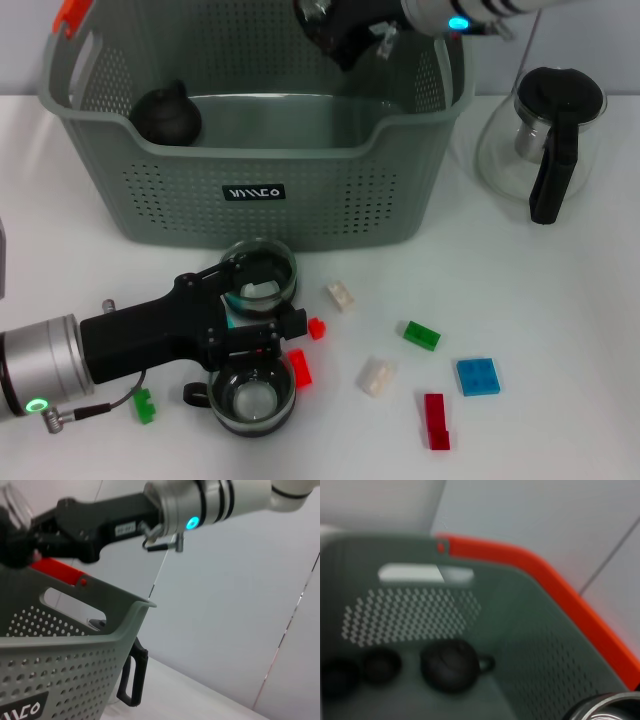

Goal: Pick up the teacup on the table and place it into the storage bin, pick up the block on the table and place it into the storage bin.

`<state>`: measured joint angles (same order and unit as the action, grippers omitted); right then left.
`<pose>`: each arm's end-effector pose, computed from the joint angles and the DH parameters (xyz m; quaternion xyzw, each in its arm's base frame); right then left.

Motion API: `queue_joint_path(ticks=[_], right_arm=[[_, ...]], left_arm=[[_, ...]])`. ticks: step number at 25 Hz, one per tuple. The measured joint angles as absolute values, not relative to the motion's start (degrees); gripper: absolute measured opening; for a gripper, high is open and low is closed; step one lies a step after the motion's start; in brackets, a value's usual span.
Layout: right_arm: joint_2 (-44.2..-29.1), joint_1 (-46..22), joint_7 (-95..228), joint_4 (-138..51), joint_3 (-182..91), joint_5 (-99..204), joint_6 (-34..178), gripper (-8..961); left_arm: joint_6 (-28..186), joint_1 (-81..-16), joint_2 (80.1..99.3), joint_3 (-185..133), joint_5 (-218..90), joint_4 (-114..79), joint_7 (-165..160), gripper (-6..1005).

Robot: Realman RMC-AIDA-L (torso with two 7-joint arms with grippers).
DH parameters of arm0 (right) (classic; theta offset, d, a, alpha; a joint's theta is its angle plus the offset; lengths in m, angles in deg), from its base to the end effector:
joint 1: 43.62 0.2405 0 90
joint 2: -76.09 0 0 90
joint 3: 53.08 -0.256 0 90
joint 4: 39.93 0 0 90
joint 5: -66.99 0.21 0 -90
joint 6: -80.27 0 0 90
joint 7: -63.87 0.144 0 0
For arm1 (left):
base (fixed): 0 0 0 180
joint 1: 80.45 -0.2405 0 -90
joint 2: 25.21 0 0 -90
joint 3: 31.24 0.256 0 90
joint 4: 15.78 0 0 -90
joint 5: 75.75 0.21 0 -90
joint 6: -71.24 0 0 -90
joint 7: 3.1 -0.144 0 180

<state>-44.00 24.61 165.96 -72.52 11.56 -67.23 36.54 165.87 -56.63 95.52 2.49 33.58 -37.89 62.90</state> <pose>0.0546 0.4888 -0.0540 -0.9563 0.0001 -0.0059 0.2923 -0.2843 0.2672 -0.0361 -0.8887 -0.2598 -0.3589 0.1182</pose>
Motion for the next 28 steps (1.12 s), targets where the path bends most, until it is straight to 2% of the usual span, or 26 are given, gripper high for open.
queue_joint_path(ticks=[14, 25, 28], right_arm=[[-44.05, 23.5, 165.1, -66.4, 13.8, -67.4, 40.9, 57], [-44.05, 20.7, 166.6, -71.4, 14.0, -67.5, 38.0, 71], [-44.05, 19.5, 167.8, -73.6, 14.4, -67.6, 37.5, 164]], left_arm=[[165.2, -56.5, 95.72, 2.4, 33.6, -37.9, 62.9, 860], [165.2, -56.5, 95.73, 2.4, 33.6, -37.9, 62.9, 853], [165.2, -56.5, 95.73, 2.4, 33.6, -37.9, 62.9, 851]])
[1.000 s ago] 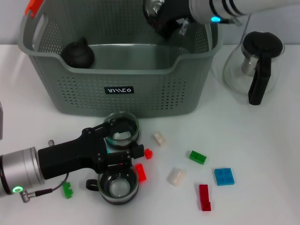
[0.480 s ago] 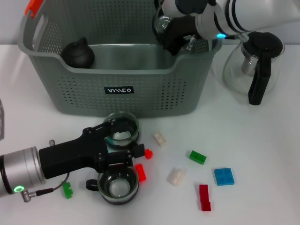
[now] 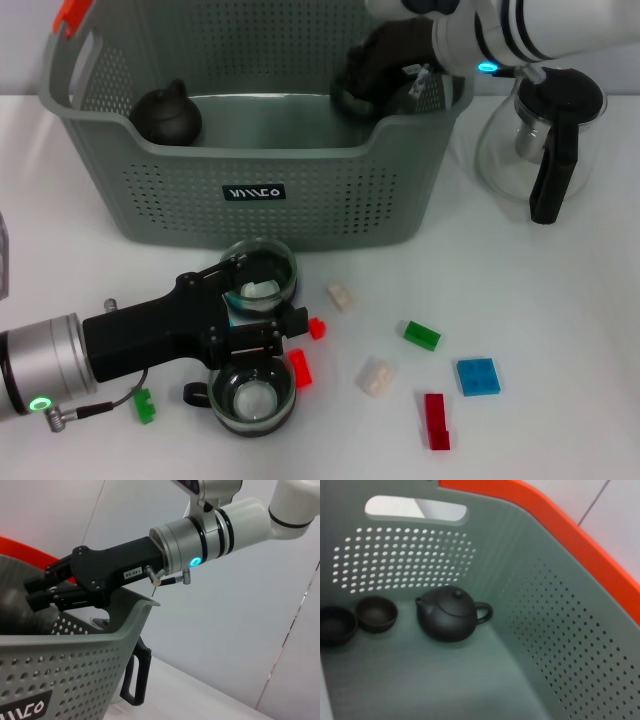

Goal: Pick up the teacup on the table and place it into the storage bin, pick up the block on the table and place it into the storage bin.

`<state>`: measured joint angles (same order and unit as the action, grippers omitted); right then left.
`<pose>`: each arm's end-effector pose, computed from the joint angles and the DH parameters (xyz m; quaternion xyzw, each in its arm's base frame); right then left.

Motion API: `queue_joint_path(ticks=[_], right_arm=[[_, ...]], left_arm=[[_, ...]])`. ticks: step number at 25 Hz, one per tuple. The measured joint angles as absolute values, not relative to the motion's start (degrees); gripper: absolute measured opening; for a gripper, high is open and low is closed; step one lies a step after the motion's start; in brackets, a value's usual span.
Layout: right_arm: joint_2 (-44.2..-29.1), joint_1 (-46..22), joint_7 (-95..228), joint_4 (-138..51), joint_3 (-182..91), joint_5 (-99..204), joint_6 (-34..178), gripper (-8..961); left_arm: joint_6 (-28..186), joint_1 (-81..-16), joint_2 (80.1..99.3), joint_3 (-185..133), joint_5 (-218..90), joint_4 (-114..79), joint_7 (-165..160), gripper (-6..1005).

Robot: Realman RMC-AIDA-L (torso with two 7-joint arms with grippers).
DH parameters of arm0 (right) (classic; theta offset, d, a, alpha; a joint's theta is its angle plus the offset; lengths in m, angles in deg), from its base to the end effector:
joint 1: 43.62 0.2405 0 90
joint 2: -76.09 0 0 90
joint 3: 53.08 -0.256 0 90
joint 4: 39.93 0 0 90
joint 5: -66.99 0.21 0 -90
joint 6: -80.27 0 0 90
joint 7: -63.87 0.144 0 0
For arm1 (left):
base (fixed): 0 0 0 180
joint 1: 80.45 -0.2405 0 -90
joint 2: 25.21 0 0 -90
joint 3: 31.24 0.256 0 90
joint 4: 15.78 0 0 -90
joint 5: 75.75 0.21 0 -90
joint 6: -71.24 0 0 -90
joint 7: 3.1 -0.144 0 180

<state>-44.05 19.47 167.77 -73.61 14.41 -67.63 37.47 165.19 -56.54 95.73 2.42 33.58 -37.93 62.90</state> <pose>0.0927 0.4821 -0.0557 -0.9541 0.0315 -0.0262 0.2967 -0.2843 0.2685 -0.0376 -0.8885 -0.2617 -0.3569 0.1217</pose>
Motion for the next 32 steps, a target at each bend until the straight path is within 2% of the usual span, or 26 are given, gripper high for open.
queue_joint_path(ticks=[8, 14, 16, 21, 25, 28, 32], right_arm=[[-44.18, 15.3, 169.6, -82.6, 15.5, -67.2, 36.0, 372], [-44.02, 6.6, 168.0, -101.2, 16.0, -54.3, 26.1, 508], [-43.87, 2.5, 166.2, -107.6, 15.4, -47.6, 20.0, 753], [-43.76, -8.2, 163.9, -119.0, 14.3, -37.7, 6.4, 787], [-44.03, -14.8, 163.3, -121.2, 13.8, -35.9, -4.9, 798], [-44.14, -19.1, 162.0, -118.9, 13.9, -34.3, -10.2, 800], [-44.14, -21.9, 161.4, -114.8, 13.7, -34.0, -12.4, 800]], left_arm=[[165.2, -56.5, 95.64, 2.4, 33.6, -37.9, 62.9, 847], [165.7, -56.6, 95.27, 2.2, 33.6, -38.0, 63.1, 843], [165.7, -56.6, 95.23, 2.2, 33.6, -38.1, 63.2, 842], [167.5, -56.5, 94.03, 3.9, 34.1, -38.5, 63.2, 839], [171.8, -56.4, 93.09, 7.1, 37.5, -42.5, 64.0, 837], [175.1, -56.5, 93.34, 8.8, 41.1, -48.6, 65.9, 835], [176.4, -56.5, 94.65, 12.2, 45.6, -58.2, 69.6, 833]])
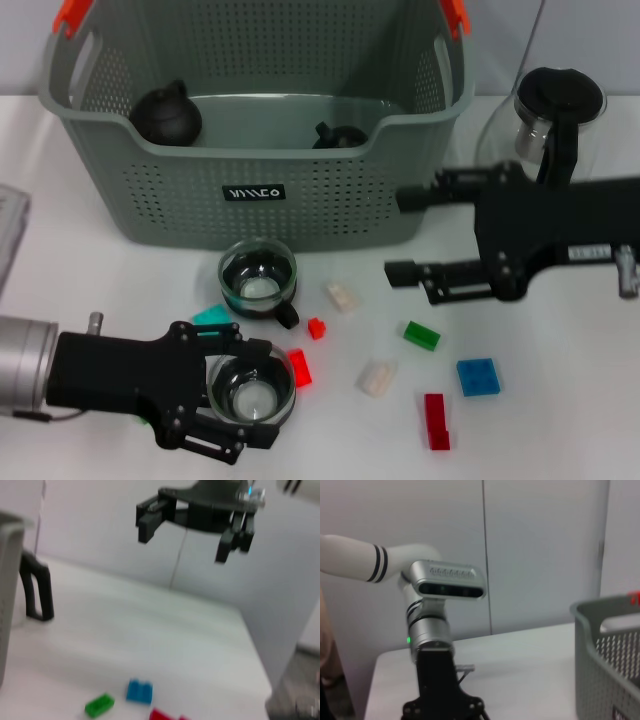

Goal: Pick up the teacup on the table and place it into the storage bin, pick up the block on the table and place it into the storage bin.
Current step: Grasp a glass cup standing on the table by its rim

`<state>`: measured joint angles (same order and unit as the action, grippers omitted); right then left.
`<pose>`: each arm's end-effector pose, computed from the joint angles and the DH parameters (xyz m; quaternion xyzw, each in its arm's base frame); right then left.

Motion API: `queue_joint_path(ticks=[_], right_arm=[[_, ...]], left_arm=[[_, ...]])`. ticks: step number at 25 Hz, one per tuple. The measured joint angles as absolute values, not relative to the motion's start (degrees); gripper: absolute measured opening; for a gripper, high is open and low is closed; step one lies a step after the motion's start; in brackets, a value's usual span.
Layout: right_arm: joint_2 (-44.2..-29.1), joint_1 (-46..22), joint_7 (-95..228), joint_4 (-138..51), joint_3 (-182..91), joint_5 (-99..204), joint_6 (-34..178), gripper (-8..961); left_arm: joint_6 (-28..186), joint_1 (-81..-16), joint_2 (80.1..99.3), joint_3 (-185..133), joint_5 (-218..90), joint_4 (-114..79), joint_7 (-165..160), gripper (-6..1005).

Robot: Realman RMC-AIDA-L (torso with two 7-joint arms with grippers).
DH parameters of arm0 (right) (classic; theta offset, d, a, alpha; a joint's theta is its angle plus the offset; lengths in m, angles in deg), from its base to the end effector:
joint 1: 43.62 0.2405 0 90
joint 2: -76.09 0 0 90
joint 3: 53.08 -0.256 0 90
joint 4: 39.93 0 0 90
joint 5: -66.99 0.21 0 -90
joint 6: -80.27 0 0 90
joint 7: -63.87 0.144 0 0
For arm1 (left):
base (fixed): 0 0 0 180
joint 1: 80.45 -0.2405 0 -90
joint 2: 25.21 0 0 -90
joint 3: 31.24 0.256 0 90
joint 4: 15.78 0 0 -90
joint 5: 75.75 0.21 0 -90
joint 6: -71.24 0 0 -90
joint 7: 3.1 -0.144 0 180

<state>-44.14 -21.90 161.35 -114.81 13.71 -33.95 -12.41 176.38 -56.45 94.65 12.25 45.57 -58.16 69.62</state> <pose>0.1584 0.3101 0.0239 -0.9716 0.0664 0.2170 0.0665 -0.2732 0.2633 -0.0060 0.9655 0.1483 0.2139 0.0024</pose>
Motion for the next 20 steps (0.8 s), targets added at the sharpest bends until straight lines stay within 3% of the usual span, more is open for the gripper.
queue_joint_path(ticks=[7, 20], right_arm=[[-44.06, -20.8, 161.3, -107.1, 12.8, -34.2, -12.4, 801], [-43.96, -19.5, 161.6, -103.3, 12.4, -34.9, -12.4, 794]], left_arm=[[174.8, -55.4, 99.14, 19.4, 55.2, -76.6, 77.9, 829], [171.2, -54.3, 99.27, 38.8, 64.0, -87.4, 95.7, 821]])
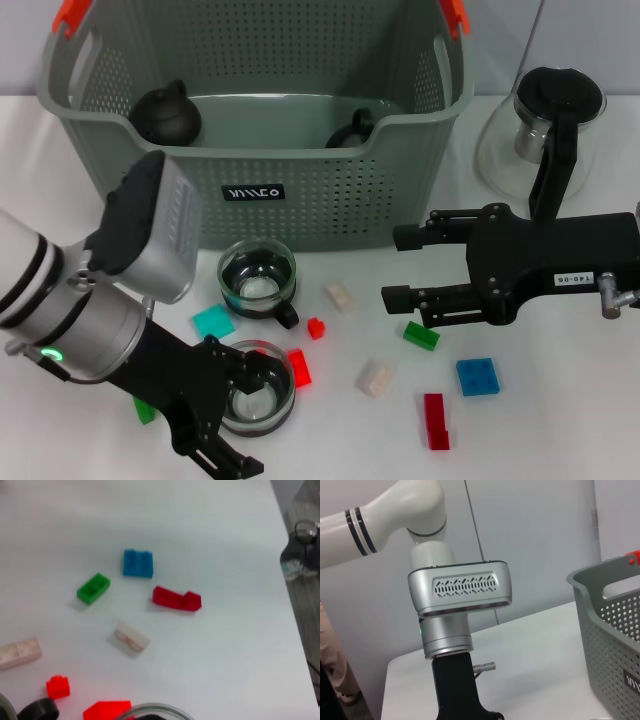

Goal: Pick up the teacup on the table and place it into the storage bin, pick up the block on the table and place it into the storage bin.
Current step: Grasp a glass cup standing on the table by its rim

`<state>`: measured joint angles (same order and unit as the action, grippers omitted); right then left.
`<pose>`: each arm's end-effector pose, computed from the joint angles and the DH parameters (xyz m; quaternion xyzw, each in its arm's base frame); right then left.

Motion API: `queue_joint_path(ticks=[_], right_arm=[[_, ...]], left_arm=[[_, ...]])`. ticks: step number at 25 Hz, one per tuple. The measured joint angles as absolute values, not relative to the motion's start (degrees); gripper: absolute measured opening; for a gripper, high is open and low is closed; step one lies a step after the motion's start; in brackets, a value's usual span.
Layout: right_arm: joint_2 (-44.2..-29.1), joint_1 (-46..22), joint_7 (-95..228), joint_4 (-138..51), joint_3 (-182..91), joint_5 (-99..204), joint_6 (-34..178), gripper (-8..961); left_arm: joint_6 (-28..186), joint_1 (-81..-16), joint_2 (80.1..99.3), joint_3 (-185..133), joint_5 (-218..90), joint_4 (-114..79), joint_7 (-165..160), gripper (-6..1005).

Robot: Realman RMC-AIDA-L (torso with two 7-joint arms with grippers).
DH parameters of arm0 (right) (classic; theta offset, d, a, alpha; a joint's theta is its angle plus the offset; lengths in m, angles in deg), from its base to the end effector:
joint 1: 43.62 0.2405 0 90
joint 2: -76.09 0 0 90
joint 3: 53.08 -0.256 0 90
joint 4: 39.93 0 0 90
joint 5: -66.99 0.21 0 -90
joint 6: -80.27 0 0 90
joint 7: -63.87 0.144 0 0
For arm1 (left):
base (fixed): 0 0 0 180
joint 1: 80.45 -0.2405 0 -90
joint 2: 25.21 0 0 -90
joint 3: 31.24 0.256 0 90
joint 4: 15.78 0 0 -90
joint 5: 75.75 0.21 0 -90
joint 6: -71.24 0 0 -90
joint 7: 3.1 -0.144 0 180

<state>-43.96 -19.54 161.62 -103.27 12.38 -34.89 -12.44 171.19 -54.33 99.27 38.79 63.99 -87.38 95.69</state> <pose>0.1824 0.3132 0.0031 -0.9638 0.1442 0.2221 0.0307 -0.2172 0.2895 -0.0268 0.9905 0.0913 -0.0962 0.0354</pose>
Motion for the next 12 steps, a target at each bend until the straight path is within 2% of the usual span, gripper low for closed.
queue_joint_path(ticks=[12], right_arm=[[-43.97, -19.4, 161.6, -103.1, 12.0, -35.0, -12.4, 794]], left_arm=[[165.9, -54.6, 99.29, 49.2, 66.8, -88.4, 103.5, 814]])
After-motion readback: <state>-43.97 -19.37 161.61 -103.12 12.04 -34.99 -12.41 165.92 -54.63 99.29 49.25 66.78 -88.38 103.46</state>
